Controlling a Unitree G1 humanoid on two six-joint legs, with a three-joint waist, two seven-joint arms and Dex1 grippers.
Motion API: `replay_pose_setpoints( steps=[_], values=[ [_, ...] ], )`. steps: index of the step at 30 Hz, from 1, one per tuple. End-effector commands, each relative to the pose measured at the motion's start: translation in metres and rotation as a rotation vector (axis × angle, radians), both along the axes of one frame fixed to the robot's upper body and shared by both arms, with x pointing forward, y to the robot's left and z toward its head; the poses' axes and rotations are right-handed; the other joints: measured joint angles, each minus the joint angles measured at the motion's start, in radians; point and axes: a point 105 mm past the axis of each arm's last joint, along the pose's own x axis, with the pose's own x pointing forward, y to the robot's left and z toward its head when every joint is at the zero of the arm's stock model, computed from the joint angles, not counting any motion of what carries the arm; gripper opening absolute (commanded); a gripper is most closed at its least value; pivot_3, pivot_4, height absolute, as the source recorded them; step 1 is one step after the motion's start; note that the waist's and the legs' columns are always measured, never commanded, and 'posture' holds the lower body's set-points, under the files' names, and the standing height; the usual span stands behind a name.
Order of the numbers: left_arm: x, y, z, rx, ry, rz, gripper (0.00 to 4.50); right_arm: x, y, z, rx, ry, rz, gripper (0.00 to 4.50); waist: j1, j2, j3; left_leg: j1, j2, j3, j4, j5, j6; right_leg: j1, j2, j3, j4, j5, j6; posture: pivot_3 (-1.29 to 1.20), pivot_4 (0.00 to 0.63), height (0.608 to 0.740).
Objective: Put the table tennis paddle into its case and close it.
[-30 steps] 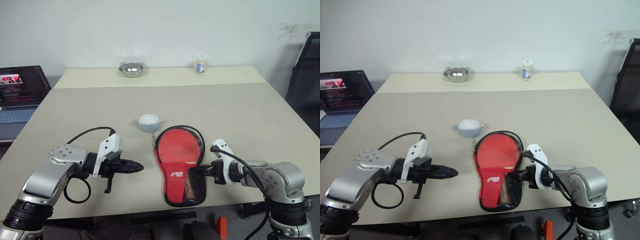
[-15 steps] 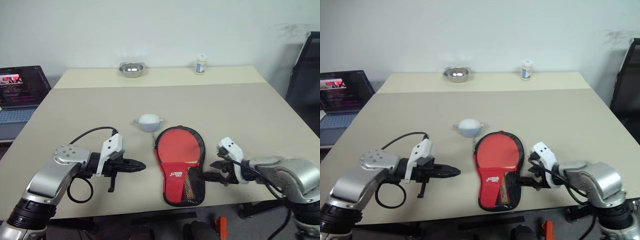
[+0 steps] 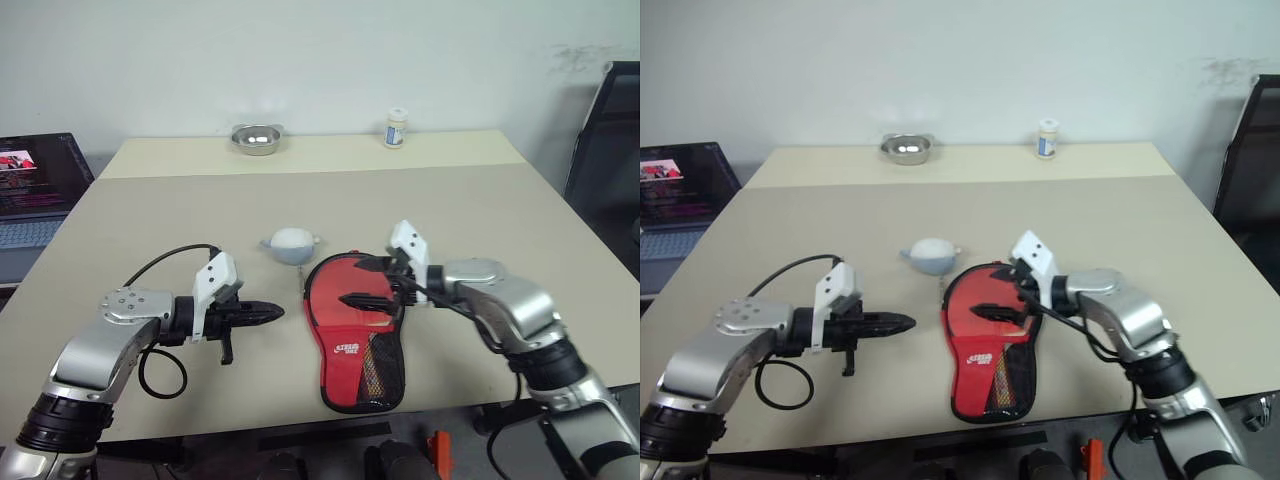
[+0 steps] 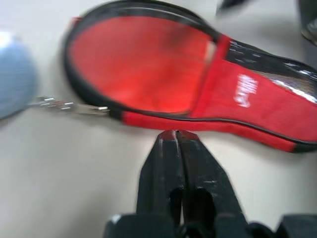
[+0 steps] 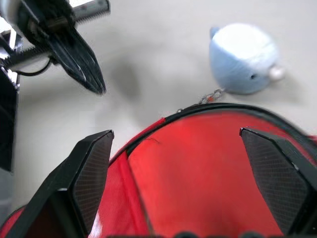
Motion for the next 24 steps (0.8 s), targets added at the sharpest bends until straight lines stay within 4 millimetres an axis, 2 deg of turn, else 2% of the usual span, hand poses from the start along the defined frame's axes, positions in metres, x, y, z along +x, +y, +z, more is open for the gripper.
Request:
replay_pose_setpoints(
  steps=[1,3,6,10,16,20,24],
  values=[
    [0.014,0.001,0.024,-0.057,-0.094,0.05,1.25,0.021,0.0,-0.006,0.008,-0.045,-0.073,4.5,0.002,0.0,0.0,0.0,0.0,0.0,0.0,0.0,0.0,0.0,-0.001,0.0,0.0,0.0,0.0,0.0,0.15,0.74],
    [0.023,0.0,0.032,-0.083,-0.128,0.08,1.98,0.031,-0.004,-0.019,-0.003,-0.027,-0.124,4.5,0.005,-0.001,0.0,0.0,0.0,0.0,0.001,0.0,0.0,0.001,-0.002,0.001,0.0,0.0,0.0,0.0,0.15,0.74],
    [0.038,0.001,0.041,-0.087,-0.181,0.127,3.06,0.037,-0.008,-0.03,-0.016,-0.012,-0.153,4.5,0.005,-0.001,0.0,0.0,-0.001,0.001,0.001,0.0,0.0,0.001,-0.003,0.001,0.0,0.0,0.0,0.0,0.15,0.74],
    [0.077,0.01,0.054,-0.063,-0.312,0.264,4.49,0.035,-0.008,-0.038,-0.024,-0.002,-0.158,4.5,0.005,-0.002,-0.001,0.0,-0.002,0.001,0.001,0.0,0.0,0.001,-0.002,0.001,0.001,0.001,0.0,0.0,0.15,0.74],
    [0.104,0.003,0.052,-0.024,-0.315,0.229,4.49,0.03,0.001,-0.043,-0.014,0.012,-0.156,4.5,0.001,-0.002,-0.001,0.001,-0.002,0.002,0.001,0.0,0.0,0.001,-0.001,0.001,0.001,0.003,-0.004,0.0,0.15,0.74],
    [0.114,-0.009,0.033,0.01,-0.221,0.141,4.49,0.024,0.008,-0.047,-0.012,0.02,-0.155,4.5,0.001,-0.003,-0.002,0.001,-0.002,0.004,0.001,0.0,0.0,0.001,-0.001,0.001,0.001,0.003,-0.004,0.0,0.15,0.74],
    [0.133,-0.004,0.026,0.025,-0.203,0.203,4.49,0.019,0.01,-0.047,-0.01,0.019,-0.155,4.5,-0.002,-0.003,-0.002,0.001,-0.002,0.008,0.001,0.0,0.0,0.001,-0.001,0.002,0.002,0.003,-0.003,0.0,0.15,0.74]
  ],
)
